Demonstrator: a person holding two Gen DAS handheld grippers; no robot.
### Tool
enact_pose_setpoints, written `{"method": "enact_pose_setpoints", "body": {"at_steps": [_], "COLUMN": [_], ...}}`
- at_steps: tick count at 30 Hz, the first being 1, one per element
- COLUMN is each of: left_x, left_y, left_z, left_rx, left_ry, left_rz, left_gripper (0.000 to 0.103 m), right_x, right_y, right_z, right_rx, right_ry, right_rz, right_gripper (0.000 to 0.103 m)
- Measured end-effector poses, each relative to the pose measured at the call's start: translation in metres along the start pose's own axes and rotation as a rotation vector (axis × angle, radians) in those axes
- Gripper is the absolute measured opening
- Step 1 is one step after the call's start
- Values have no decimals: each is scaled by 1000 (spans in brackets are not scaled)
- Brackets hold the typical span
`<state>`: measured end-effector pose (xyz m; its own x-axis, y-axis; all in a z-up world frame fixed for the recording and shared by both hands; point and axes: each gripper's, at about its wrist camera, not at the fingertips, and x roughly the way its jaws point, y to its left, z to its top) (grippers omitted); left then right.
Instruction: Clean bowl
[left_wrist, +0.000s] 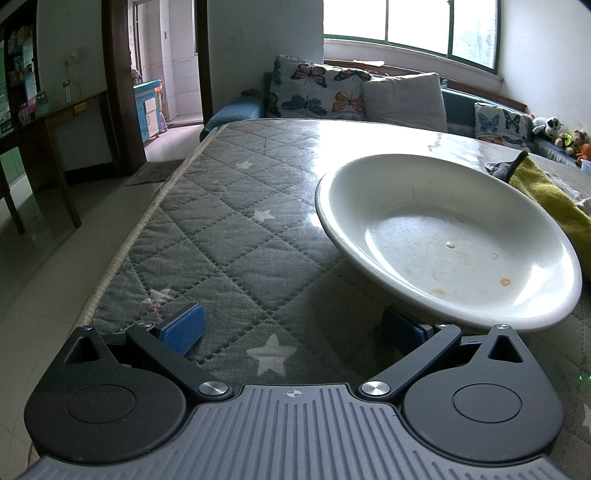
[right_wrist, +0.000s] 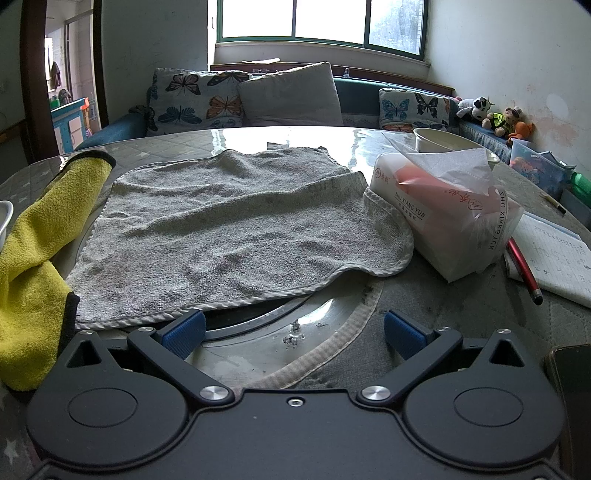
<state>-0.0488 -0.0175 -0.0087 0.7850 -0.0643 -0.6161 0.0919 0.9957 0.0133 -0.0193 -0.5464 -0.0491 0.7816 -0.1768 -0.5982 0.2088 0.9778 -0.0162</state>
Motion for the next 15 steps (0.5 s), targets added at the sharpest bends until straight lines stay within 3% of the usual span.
{"method": "enact_pose_setpoints", "body": {"at_steps": [15], "left_x": [0], "left_y": [0], "left_z": [0], "left_rx": [-1], "left_ry": [0], "left_rz": [0], "left_gripper": [103], "right_x": [0], "right_y": [0], "right_z": [0], "right_rx": [0], "right_ry": [0], "right_rz": [0], "right_gripper": [103]}}
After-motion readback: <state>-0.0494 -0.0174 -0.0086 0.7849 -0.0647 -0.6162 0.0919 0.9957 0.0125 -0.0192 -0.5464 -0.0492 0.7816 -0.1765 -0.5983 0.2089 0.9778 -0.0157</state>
